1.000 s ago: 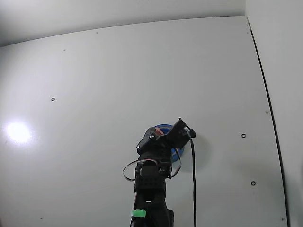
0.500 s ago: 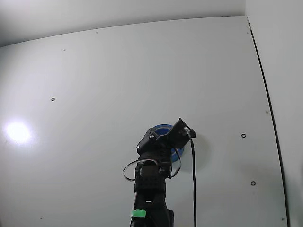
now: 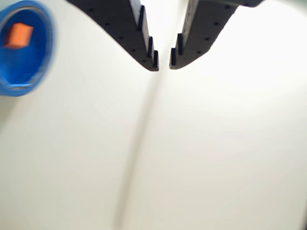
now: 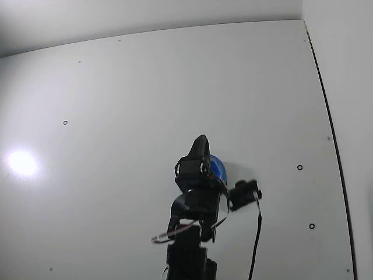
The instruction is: Grasp a block and put it in the bin.
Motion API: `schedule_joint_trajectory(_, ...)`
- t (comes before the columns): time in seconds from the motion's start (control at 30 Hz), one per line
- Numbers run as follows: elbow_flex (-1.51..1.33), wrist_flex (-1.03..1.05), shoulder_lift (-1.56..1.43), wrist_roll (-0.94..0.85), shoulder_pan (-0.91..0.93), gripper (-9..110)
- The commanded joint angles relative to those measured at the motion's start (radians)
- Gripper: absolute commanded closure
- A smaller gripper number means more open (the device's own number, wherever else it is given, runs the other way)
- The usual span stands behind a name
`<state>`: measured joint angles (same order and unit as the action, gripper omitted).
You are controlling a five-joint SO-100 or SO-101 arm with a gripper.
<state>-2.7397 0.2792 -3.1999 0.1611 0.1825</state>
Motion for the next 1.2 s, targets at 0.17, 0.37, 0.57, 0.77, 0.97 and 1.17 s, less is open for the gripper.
schedule_joint_trajectory(0.17,-0.069,0.086,-0.048,0.127,0.055,99)
schedule_joint_trajectory(0.37,-0.296,0.385,-0.041,0.084,0.054,99)
schedule_joint_trajectory(0.57,-0.393,0.601,-0.041,0.015,0.054,99)
schedule_joint_trajectory(0.77,-0.387,0.64,-0.041,-0.012,0.054,99)
schedule_joint_trajectory(0.97,-0.388,0.641,-0.041,-0.037,0.054,99)
schedule_joint_trajectory(1.17,-0.388,0.641,-0.04,-0.092,0.052,102)
